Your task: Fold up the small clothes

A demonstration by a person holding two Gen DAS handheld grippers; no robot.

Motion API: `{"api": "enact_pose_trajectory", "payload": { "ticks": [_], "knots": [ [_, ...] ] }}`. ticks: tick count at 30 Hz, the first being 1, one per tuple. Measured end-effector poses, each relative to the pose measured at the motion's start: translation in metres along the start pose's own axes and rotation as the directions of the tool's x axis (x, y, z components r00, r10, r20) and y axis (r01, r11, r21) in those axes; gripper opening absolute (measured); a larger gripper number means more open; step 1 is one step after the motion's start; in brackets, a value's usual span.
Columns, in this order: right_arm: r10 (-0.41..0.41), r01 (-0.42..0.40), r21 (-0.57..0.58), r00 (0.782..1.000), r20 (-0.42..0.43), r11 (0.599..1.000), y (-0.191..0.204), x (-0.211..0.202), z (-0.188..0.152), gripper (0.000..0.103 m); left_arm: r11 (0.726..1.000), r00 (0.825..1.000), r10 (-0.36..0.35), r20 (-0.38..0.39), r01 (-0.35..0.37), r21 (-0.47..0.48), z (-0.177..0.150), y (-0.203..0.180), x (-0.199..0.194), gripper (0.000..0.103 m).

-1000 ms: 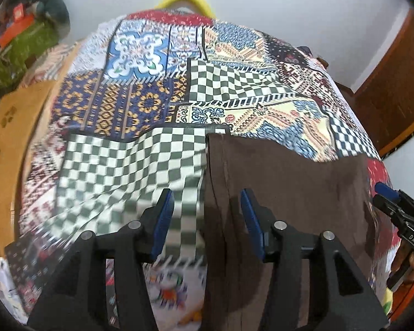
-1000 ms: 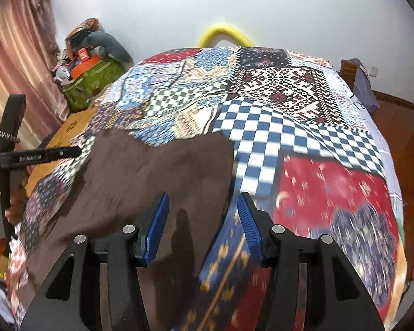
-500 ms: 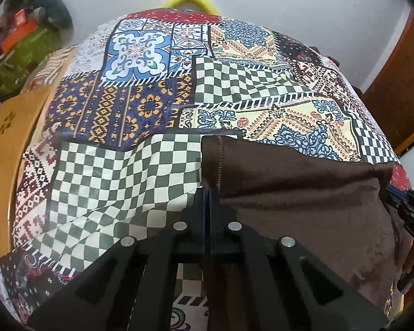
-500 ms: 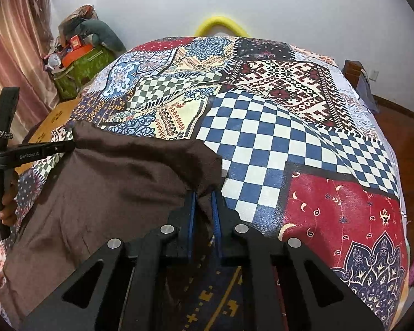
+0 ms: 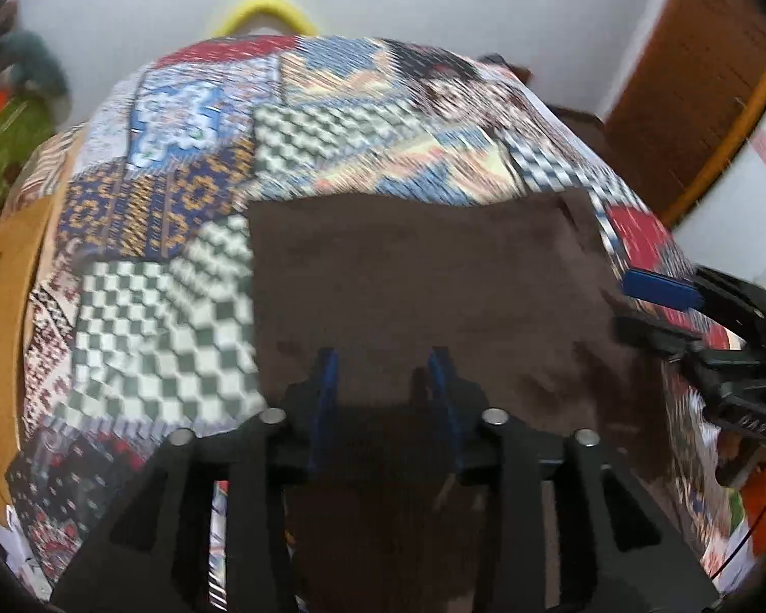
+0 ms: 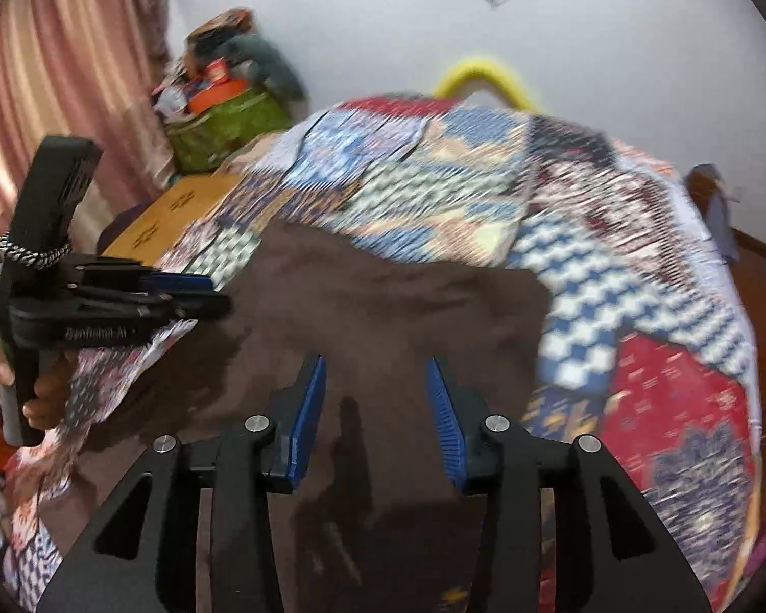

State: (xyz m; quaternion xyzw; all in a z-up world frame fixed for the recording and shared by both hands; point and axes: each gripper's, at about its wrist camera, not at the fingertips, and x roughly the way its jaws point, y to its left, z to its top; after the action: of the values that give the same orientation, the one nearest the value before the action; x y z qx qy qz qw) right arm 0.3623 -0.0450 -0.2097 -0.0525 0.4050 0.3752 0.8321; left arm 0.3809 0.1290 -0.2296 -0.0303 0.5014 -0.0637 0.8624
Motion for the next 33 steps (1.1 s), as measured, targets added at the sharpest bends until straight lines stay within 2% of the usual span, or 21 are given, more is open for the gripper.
{"api": "enact_pose_trajectory", "payload": {
  "ticks": [1, 2, 5, 7, 11, 17, 20, 25, 27, 30, 33],
  "knots": [
    [0.003, -0.004, -0.014, 1.0, -0.017, 1.0, 0.004, 0.005, -0.004, 0.045, 1.0, 1.0, 0.003, -0.01, -0.003, 0.011, -0.005, -0.004, 0.002, 0.051],
    [0.003, -0.004, -0.03, 0.999, -0.035, 1.0, 0.009, 0.009, -0.007, 0.046, 1.0, 1.0, 0.012, -0.022, -0.011, 0.024, -0.01, -0.007, 0.005, 0.053],
    [-0.017, 0.013, -0.047, 0.997, -0.082, 0.999, 0.013, 0.019, -0.02, 0.047, 0.996, 0.996, 0.07, -0.051, -0.067, 0.063, -0.026, -0.009, 0.013, 0.055],
    [-0.033, 0.031, -0.043, 0.997, -0.064, 0.999, 0.01, 0.011, -0.025, 0.049, 0.992, 0.993, 0.106, -0.043, -0.103, 0.067, -0.034, -0.005, 0.008, 0.06],
    [-0.038, 0.038, -0.007, 0.997, -0.065, 0.999, -0.002, -0.009, -0.034, 0.055, 0.991, 0.99, 0.129, -0.055, -0.127, 0.043, -0.049, 0.012, -0.003, 0.061],
    [-0.086, 0.09, 0.029, 0.988, -0.125, 0.996, -0.012, -0.028, -0.06, 0.055, 0.983, 0.982, 0.177, -0.068, -0.18, -0.028, -0.079, 0.044, -0.03, 0.063],
    [-0.091, 0.096, 0.04, 0.988, -0.124, 0.995, -0.01, -0.047, -0.07, 0.055, 0.974, 0.974, 0.218, -0.055, -0.221, -0.052, -0.091, 0.051, -0.052, 0.063],
    [-0.078, 0.08, 0.026, 0.995, -0.065, 0.996, 0.006, -0.085, -0.074, 0.058, 0.971, 0.974, 0.227, -0.006, -0.227, -0.068, -0.111, 0.046, -0.099, 0.065],
    [-0.069, 0.069, 0.01, 0.997, -0.038, 0.998, 0.017, -0.099, -0.076, 0.062, 0.972, 0.973, 0.229, 0.018, -0.228, -0.055, -0.12, 0.037, -0.116, 0.073],
    [-0.052, 0.051, -0.018, 0.999, -0.013, 0.999, 0.036, -0.113, -0.084, 0.062, 0.974, 0.973, 0.224, 0.047, -0.223, -0.04, -0.137, 0.021, -0.135, 0.087],
    [-0.03, 0.029, -0.043, 0.999, -0.02, 0.999, 0.056, -0.117, -0.098, 0.062, 0.982, 0.982, 0.185, 0.028, -0.184, -0.035, -0.155, 0.007, -0.139, 0.09]
  ]
}}
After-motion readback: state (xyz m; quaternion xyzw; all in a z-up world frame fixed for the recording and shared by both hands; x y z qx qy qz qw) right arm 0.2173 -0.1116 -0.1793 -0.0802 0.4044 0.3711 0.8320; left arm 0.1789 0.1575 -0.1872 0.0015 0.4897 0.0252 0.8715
